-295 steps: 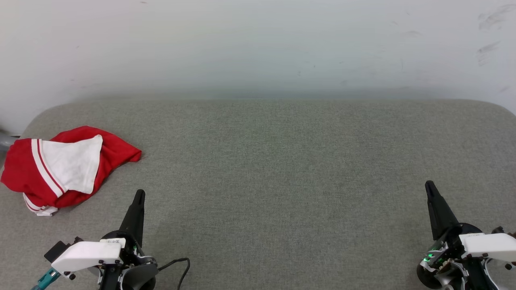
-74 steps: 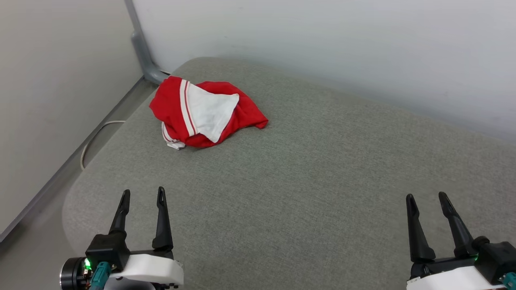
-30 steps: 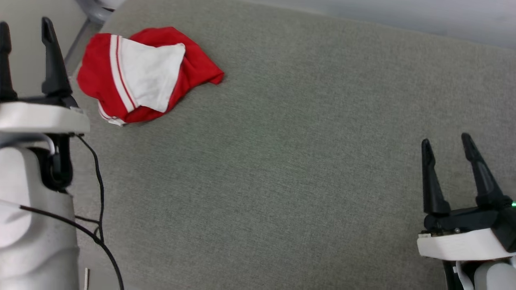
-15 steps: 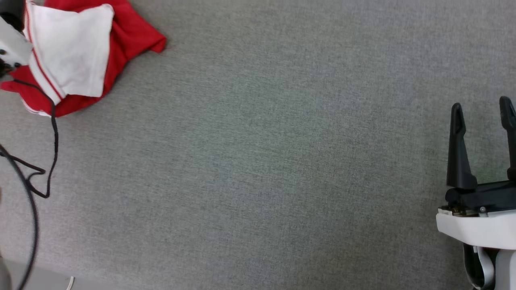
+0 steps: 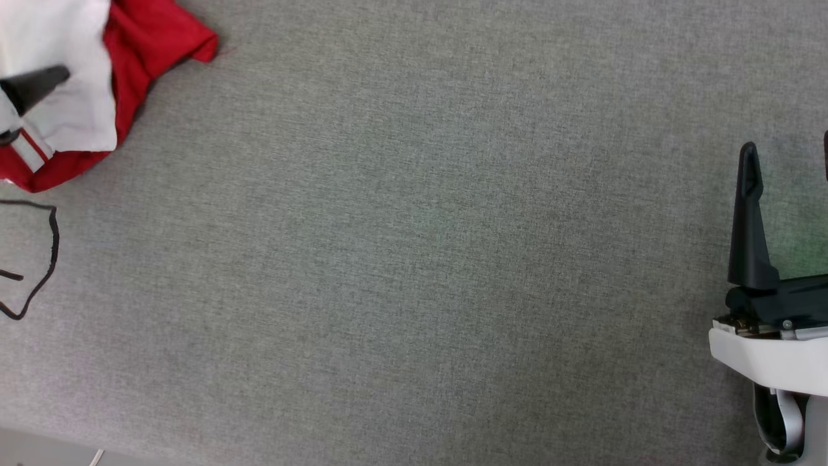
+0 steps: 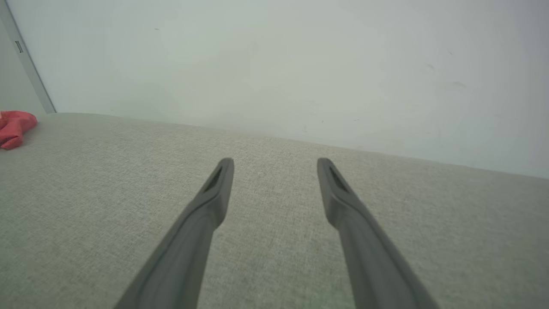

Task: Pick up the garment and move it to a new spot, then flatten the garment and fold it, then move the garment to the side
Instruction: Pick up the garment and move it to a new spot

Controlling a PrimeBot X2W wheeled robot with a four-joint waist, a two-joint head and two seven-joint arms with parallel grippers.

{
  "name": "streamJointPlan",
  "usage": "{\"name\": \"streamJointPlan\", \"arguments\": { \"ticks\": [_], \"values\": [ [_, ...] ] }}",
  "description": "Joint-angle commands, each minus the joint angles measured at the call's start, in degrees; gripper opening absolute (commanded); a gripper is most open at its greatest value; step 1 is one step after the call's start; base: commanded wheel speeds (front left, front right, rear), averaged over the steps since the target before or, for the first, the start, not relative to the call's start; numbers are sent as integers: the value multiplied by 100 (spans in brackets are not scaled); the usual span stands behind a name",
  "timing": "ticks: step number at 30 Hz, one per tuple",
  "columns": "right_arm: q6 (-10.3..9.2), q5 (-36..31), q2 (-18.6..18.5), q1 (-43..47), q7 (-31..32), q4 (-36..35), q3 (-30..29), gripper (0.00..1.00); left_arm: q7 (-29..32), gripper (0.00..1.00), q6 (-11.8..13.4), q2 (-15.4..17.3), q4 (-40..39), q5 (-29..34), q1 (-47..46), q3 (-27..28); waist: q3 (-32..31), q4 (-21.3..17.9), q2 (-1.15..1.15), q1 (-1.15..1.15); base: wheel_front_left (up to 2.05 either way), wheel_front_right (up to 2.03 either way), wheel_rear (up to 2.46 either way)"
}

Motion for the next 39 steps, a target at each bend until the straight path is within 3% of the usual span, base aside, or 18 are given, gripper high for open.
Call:
{"name": "streamJointPlan", "arguments": {
  "ticks": [1,6,12,13,14,15,25,39],
  "values": [
    [-4,-21,-6,-112,-14,-41,0,100,186,100,0,53,87,-20,19,-92,80,-39,0,-1,0,0,0],
    [-4,-30,-34,-180,-14,-83,-18,100,659,100,0,84,298,-49,97,-403,232,-83,0,-1,0,0,0],
    [-4,-18,-34,-256,-14,-85,-6,100,779,100,1,-51,564,-60,202,-752,339,-133,0,-1,0,0,0],
    [-4,-17,-33,-267,-14,-74,-2,100,761,77,1,-61,597,-79,214,-795,345,-140,0,-1,0,0,0],
    [-4,-13,-30,-275,-14,-58,0,100,727,13,1,-75,610,-96,216,-833,341,-146,0,-1,0,0,0],
    [-4,-6,-28,-289,-14,-40,1,100,685,0,0,-91,579,-134,212,-872,326,-150,0,-1,0,0,0],
    [-4,137,8,-238,-14,128,85,100,113,0,-1,443,131,-278,-323,-1158,-271,-194,0,-1,0,0,0],
    [-4,538,16,79,-14,369,54,100,-351,0,-1,812,-1517,-438,-786,-2547,-1176,-382,0,-1,0,0,0]
  ]
}}
